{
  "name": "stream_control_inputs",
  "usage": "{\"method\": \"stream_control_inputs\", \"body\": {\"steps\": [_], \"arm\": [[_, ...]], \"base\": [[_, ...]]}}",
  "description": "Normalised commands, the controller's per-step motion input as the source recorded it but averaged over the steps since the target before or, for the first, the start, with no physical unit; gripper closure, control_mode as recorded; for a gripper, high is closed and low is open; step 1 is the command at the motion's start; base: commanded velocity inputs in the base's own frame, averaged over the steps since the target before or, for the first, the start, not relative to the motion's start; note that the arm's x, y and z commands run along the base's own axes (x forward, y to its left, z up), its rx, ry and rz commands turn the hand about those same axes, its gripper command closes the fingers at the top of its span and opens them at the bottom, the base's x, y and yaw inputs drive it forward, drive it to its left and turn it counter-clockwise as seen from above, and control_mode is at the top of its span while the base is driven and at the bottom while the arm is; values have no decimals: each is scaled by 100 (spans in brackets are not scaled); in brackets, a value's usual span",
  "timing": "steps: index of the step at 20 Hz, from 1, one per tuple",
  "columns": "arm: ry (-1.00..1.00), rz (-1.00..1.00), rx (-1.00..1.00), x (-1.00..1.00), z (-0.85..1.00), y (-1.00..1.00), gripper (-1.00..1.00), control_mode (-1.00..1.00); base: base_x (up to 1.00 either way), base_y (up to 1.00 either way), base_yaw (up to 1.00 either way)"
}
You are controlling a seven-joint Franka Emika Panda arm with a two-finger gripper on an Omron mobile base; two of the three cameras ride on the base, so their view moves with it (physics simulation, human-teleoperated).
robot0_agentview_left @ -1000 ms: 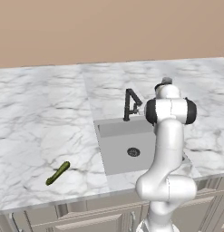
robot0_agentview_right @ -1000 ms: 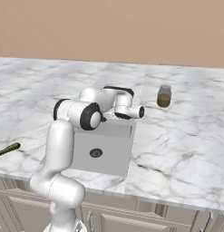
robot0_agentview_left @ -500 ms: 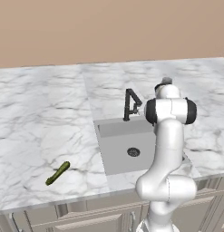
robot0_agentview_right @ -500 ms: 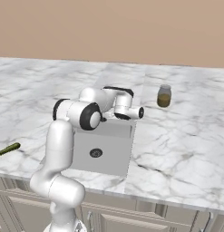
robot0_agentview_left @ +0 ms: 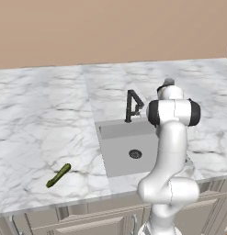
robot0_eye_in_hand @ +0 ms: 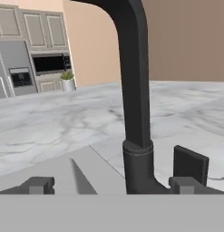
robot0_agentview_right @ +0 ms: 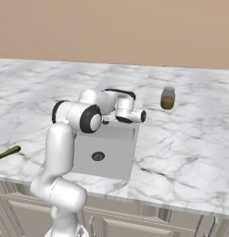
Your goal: Turn on the sink faucet. Then move the squash from the counter to the sink. Turn off the sink. Move the vegetable from the sink to the pot next to the stove. Finally move the pot to the rear left burner.
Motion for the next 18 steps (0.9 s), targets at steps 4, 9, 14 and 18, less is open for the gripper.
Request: {"method": "stream_control_inputs", "body": {"steps": [4, 9, 14, 18], "arm": [[0, 0, 0, -3, 0, 2, -100, -100], [0, 0, 3, 7, 0, -27, -100, -100], [0, -1, 5, 22, 0, -32, -100, -100], [0, 0, 6, 40, 0, -9, -100, -100]], "base": [[0, 0, 0], [0, 0, 0], [0, 0, 0], [0, 0, 0]]}}
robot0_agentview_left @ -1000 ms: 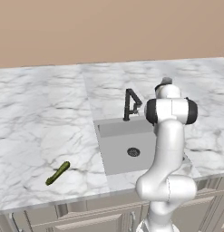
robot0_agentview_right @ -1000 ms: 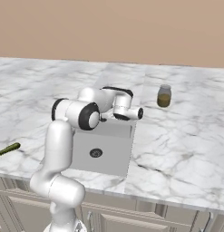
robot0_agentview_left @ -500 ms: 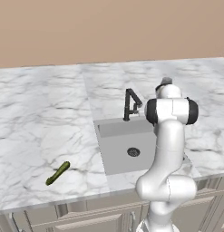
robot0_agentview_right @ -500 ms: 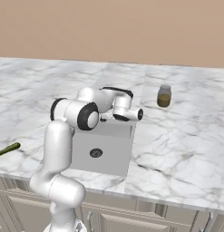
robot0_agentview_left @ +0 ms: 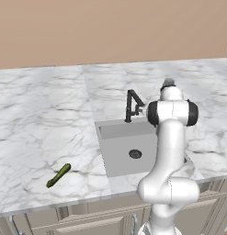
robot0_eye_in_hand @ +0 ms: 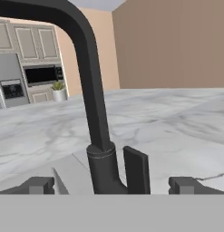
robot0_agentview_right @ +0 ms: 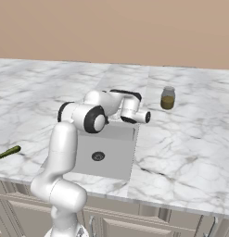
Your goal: Turn on the sink faucet. Then move the squash from the counter to the sink. Turn off the sink. Move the vegetable from the sink to the pot next to the stove. Finally move the pot to the rear left burner.
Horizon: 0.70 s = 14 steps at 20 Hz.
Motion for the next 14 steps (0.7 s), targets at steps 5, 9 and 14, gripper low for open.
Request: {"method": "stream_control_inputs", "body": {"steps": [5, 9, 14], "arm": [[0, 0, 5, 26, 0, 0, -100, -100], [0, 0, 2, 5, -1, 0, -100, -100], [0, 2, 1, 0, -3, 3, -100, -100]], "base": [[0, 0, 0], [0, 0, 0], [0, 0, 0]]}}
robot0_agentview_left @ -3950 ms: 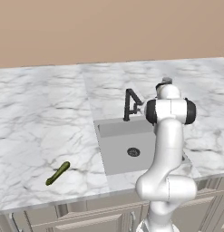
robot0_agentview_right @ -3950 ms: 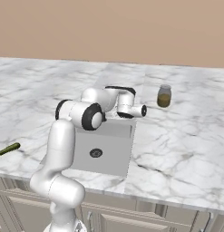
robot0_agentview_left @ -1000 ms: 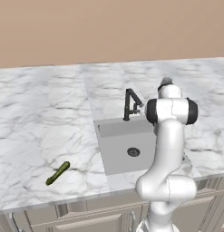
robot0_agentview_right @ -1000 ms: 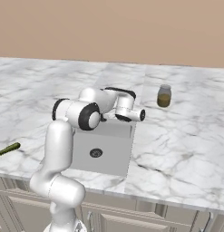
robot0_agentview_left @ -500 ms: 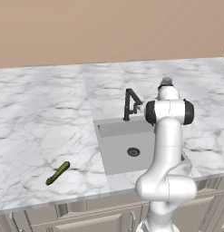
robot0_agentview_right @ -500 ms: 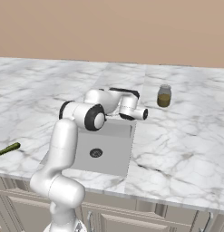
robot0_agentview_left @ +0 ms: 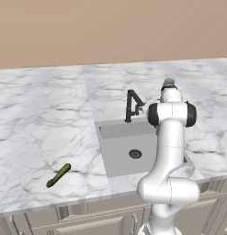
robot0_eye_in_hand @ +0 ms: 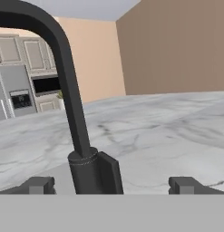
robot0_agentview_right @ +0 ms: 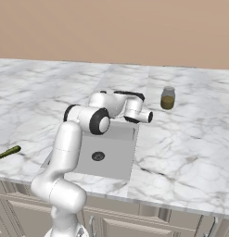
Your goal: Turn on the sink faucet. Then move the squash from the counter to the sink. Turn off the sink. Move the vegetable from the sink to the pot next to the stove. Finally move the pot to the rear left burner.
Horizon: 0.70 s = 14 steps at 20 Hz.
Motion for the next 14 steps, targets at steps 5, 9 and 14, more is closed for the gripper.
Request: {"method": "stream_control_inputs", "body": {"steps": [5, 9, 14], "arm": [[0, 4, 0, 0, -1, 12, -100, -100], [0, 4, 0, 0, 0, 15, -100, -100], [0, 4, 0, 0, 0, 15, -100, -100]], "base": [[0, 0, 0], [0, 0, 0], [0, 0, 0]]}}
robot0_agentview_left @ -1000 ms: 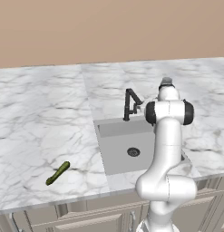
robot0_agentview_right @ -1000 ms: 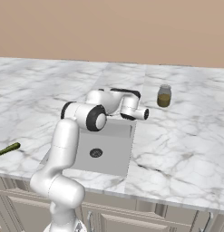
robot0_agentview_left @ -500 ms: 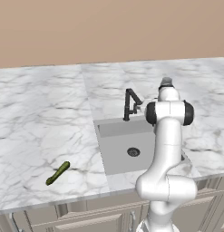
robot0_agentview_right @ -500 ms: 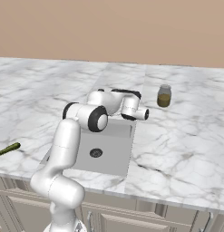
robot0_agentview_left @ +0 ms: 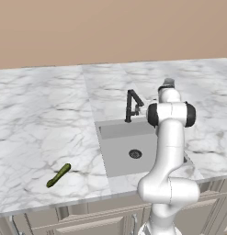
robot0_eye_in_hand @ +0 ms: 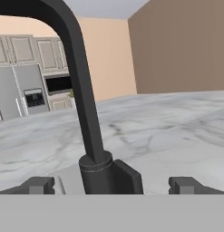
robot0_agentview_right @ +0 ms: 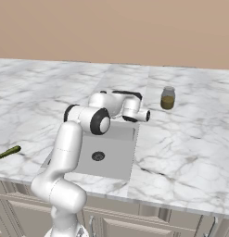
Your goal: Turn on the sink faucet. Then move the squash from the counter to the sink. Turn off the sink. Move the vegetable from the sink to the pot next to the stove. Finally move the pot to the rear left burner.
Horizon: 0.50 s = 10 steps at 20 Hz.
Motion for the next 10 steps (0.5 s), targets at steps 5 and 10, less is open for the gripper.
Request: {"method": "stream_control_inputs", "body": {"steps": [5, 10], "arm": [[0, 6, 0, 0, -1, 22, -100, -100], [0, 3, 0, 0, -4, 28, 100, -100]], "base": [[0, 0, 0], [0, 0, 0]]}}
